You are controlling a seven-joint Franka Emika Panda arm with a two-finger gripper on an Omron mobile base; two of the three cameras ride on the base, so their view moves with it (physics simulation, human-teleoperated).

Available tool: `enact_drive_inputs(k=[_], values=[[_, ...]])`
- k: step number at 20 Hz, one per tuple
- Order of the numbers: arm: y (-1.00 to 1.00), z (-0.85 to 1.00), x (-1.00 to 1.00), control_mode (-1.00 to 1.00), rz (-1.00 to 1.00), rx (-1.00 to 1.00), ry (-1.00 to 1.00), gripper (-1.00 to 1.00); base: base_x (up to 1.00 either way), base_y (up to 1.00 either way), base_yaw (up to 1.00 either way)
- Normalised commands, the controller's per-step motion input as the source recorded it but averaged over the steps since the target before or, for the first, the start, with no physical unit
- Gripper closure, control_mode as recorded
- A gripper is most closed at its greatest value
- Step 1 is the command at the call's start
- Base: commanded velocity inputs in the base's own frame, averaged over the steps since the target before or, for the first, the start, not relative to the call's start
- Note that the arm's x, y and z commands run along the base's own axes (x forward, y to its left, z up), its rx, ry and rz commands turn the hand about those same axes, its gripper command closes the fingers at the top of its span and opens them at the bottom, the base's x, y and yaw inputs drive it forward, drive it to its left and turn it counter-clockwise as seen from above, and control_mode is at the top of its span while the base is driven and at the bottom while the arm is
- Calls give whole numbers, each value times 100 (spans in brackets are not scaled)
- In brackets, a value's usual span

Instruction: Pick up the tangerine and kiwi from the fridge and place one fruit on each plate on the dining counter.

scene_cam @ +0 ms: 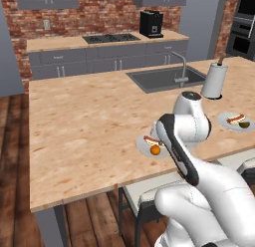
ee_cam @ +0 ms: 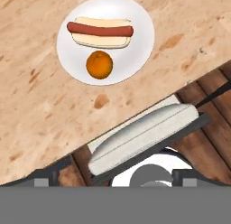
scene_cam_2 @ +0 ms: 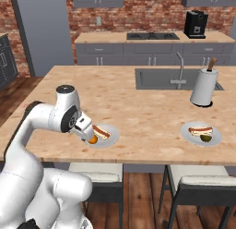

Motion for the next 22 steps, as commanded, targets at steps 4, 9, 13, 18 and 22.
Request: enact_drive_inputs(k=[4, 9, 13, 18, 22], values=[[42, 40, -100, -100, 9, -4, -19, -100, 0, 0, 0], [73, 52, -77, -100, 13, -17, -13, -100, 0, 0, 0], [50, 29, -76, -100, 5, -15, -8, -100, 0, 0, 0], [15, 16, -59, -100, 5, -4, -8, -100, 0, 0, 0], [-8, -9, -9, -100, 7, 0, 0, -100, 0, 0, 0]])
